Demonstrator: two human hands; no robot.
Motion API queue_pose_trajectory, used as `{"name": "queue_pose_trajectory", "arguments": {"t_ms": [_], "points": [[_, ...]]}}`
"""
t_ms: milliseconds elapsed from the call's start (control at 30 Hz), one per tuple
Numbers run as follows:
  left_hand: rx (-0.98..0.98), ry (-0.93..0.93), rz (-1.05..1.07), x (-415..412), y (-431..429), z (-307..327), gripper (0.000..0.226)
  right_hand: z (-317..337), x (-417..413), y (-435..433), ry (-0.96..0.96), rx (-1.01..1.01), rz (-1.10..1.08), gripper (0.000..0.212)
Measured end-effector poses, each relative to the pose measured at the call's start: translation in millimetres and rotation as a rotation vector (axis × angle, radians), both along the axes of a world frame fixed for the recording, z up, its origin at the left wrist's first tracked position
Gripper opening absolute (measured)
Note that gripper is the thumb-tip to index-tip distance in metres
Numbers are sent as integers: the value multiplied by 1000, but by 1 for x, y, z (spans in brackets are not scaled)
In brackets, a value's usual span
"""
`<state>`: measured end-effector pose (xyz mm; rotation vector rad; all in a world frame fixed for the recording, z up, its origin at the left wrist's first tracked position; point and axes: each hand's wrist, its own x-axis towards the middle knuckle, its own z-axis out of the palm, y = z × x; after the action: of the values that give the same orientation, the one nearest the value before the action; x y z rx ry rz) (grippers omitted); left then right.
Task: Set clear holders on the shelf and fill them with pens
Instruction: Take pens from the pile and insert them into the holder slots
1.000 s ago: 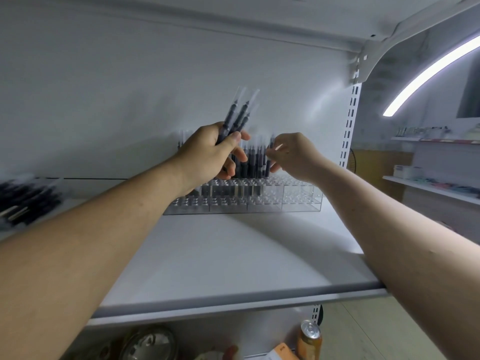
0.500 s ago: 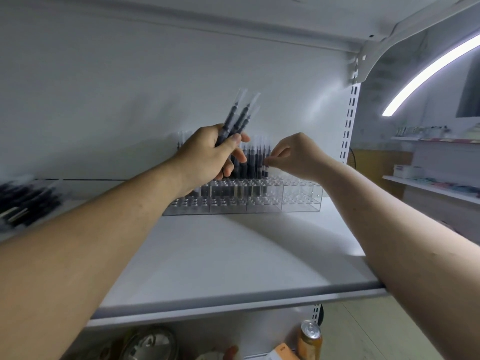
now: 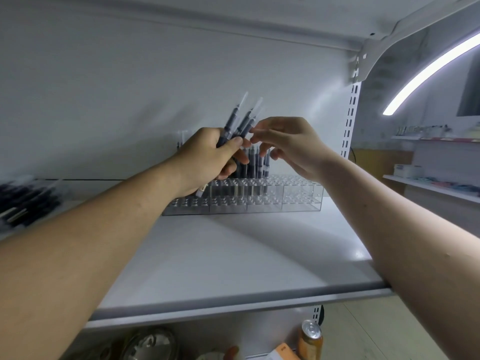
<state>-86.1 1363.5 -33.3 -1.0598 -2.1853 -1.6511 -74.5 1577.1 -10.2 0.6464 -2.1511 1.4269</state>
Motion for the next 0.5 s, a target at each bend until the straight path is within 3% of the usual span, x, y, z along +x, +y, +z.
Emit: {"name": "queue_pose_trajectory", "arguments": {"t_ms": [267,500], "points": [[-39,-4,-31,3,1,0,23,-1,0,-1,-67,-98,85,13],[-30,-27,-9,-1,-1,0,23,11,-1,4,24,-438,45,17]]}}
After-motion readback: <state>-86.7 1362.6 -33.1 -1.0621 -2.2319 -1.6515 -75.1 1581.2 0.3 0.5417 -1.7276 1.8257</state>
